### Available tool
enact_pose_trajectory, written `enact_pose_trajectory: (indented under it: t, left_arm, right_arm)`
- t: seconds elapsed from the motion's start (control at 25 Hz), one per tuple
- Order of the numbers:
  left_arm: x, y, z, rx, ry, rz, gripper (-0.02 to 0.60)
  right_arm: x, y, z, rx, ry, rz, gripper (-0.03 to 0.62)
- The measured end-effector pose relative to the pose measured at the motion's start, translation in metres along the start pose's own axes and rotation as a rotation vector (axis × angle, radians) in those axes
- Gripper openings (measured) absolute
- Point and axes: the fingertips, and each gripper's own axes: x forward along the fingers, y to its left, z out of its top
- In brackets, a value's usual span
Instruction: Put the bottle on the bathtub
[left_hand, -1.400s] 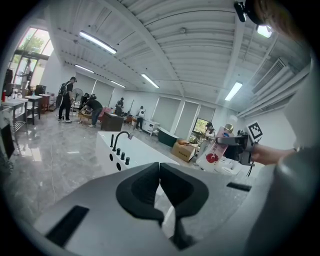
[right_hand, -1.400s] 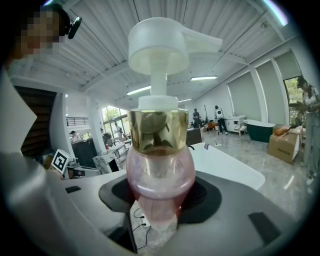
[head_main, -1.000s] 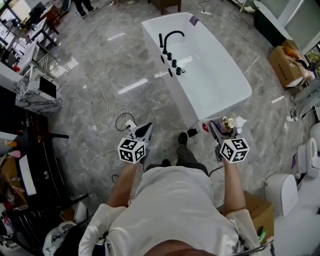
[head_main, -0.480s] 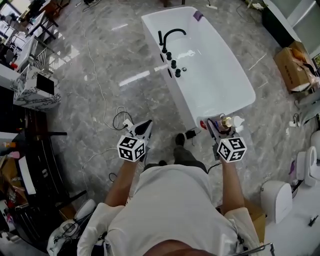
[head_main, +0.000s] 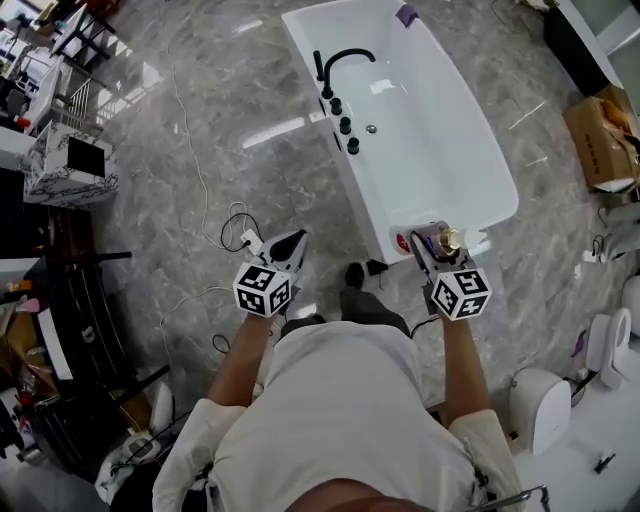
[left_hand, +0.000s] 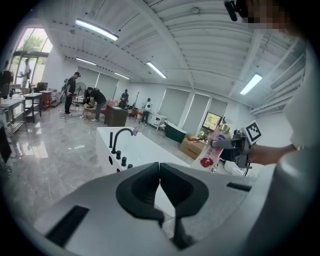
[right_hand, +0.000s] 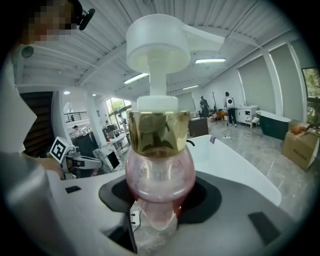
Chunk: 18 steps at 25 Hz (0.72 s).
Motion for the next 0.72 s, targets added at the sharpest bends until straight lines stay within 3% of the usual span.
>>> enact_pose_trajectory:
  t: [0.44,0.72]
  left_arm:
    - [0.064,0.013,0.026,-0.025,0.037,0.082,0.009]
    - [0.085,0.022,0.022,-0.023,0.079,0.068,0.009]
  right_arm:
    - [0.058,-0.061,0.015,0.0,0.069,0.095,0.232]
    - [0.087,-0.074,0.015,0.012,0.095,0.105,0.233]
